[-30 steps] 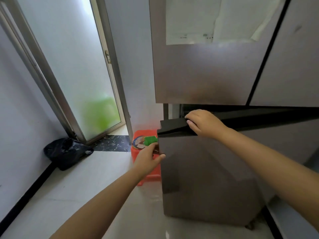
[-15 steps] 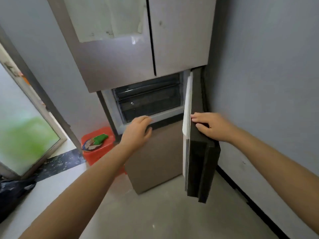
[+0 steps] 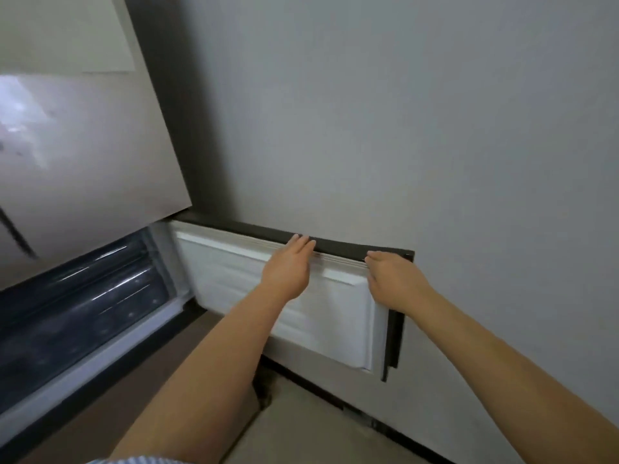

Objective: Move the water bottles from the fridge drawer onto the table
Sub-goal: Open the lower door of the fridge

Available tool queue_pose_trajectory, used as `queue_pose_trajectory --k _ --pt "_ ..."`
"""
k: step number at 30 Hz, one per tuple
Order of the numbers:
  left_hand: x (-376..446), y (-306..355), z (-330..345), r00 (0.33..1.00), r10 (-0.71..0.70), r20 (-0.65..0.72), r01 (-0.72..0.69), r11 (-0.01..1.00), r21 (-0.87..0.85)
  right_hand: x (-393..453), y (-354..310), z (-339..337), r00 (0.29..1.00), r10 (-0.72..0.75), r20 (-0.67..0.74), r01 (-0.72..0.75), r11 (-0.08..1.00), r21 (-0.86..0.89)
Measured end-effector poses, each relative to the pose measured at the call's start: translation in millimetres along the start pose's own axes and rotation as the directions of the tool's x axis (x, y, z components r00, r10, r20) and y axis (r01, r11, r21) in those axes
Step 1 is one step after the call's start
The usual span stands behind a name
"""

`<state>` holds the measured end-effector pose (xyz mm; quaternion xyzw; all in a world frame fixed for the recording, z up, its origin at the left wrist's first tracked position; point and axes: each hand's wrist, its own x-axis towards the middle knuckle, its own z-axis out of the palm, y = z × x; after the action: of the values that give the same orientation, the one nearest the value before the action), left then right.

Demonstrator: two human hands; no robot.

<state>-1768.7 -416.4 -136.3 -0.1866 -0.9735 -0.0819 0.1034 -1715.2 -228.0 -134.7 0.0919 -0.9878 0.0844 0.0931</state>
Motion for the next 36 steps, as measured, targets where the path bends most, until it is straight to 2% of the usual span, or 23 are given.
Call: queue_pose_trajectory --k 4,9,12,15,17,20,23,26,30,33,36 --pt "69.1 12.4 24.4 0.997 -0.03 0.075 0.025 0.997 0.071 51.1 52.0 12.6 0.999 0.017 -0.048 -0.015 0.999 0.035" --pt "118.9 18.3 49.1 0.998 -0.059 0.008 0.058 0.99 0.127 105.1 93.2 23.5 0.994 0.028 -0.104 -0.019 0.996 0.088" --pt "135.7 13.5 52.0 0.999 -0.038 -0.004 0.038 0.988 0.148 119.7 102.8 26.8 0.972 0.077 -0.222 -0.044 0.987 0.152" --pt "141.8 5.4 53.1 1.0 0.012 -0.014 -0.01 0.987 0.162 122.5 100.5 29.2 0.905 0.012 -0.425 0.039 0.993 0.112" --pt "141.5 1.5 51.7 1.0 0.016 0.006 -0.017 0.981 0.191 121.7 94.5 27.2 0.901 -0.011 -0.434 0.033 0.999 0.042" --pt "136.3 -11.7 46.0 0.99 -0.131 -0.055 0.141 0.953 0.267 126.5 85.1 20.7 0.921 -0.017 -0.39 0.015 1.0 -0.009" --pt "115.7 -45.1 40.8 0.935 -0.335 -0.12 0.355 0.902 0.246 137.5 65.7 20.2 0.961 -0.005 -0.277 0.009 1.0 0.015" --pt "83.4 -91.9 34.5 0.863 -0.494 -0.105 0.504 0.831 0.234 162.1 20.1 39.7 0.934 -0.157 -0.321 0.168 0.986 0.007" --pt "27.5 -162.3 24.8 0.721 -0.69 -0.062 0.683 0.692 0.232 199.6 -87.7 74.7 0.886 -0.384 -0.261 0.402 0.916 0.016" --pt "-19.7 -218.0 16.1 0.608 -0.794 -0.023 0.775 0.586 0.237 218.1 -174.6 107.4 0.847 -0.5 -0.182 0.515 0.856 0.045" --pt "-65.5 -274.5 11.2 0.486 -0.874 0.009 0.858 0.479 0.187 230.1 -255.0 141.6 0.816 -0.566 -0.117 0.578 0.8 0.161"
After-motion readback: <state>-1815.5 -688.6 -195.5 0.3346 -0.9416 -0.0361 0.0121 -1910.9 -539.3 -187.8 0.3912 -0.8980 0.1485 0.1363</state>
